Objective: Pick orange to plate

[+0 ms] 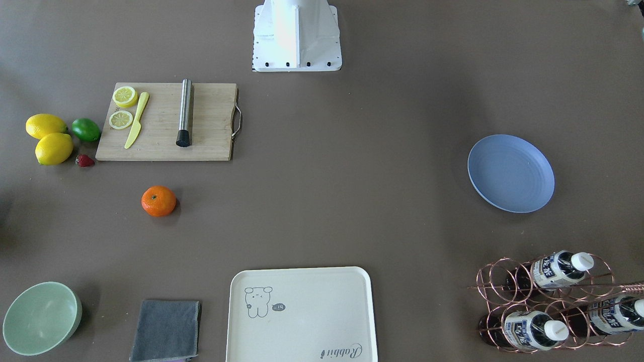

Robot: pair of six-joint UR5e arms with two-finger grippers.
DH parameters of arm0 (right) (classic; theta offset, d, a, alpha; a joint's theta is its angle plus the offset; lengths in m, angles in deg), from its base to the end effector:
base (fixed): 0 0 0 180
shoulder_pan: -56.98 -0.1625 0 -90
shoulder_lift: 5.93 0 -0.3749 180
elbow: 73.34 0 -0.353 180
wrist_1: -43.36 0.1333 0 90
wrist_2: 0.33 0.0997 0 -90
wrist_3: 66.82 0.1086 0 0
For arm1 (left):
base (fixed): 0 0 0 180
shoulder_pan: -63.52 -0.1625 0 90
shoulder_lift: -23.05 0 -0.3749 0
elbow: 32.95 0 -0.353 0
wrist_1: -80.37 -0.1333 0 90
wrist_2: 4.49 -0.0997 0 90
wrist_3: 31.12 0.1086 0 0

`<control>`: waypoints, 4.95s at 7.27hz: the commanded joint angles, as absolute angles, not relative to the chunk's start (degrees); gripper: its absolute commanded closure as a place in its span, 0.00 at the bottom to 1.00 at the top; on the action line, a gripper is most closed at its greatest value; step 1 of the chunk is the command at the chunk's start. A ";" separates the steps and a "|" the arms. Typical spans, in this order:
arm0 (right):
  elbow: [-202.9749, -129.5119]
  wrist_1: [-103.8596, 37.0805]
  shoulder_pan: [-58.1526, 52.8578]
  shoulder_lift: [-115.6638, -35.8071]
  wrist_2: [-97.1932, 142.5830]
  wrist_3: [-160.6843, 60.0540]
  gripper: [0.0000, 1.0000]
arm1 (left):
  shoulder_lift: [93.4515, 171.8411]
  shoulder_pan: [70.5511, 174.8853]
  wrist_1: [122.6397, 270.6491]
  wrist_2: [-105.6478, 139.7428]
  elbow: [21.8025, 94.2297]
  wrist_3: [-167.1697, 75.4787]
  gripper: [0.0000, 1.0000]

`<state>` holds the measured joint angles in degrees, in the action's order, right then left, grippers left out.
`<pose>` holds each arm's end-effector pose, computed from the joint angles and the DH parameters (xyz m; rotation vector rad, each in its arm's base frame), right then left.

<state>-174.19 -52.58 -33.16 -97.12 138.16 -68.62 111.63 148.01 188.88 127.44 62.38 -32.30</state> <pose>0.0531 -0.4442 0.5434 0.0753 -0.8449 -0.0547 -0.0157 -0.4695 0.5499 0.3312 0.7437 0.2145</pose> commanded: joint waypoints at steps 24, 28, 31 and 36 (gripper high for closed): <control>-175.11 -32.32 -15.09 -89.34 134.67 -29.90 0.00 | 120.07 125.73 226.10 135.67 42.10 -73.13 1.00; -175.99 -32.40 -15.09 -89.42 134.58 -29.55 0.00 | 120.26 129.18 225.74 144.04 47.00 -77.31 1.00; -177.57 -32.49 -10.28 -88.03 130.82 -25.36 0.00 | 120.34 122.54 225.91 136.88 56.75 -94.08 1.00; -176.70 -32.49 1.95 -79.94 121.76 -9.27 0.00 | 132.44 104.68 218.03 116.66 60.21 -111.94 1.00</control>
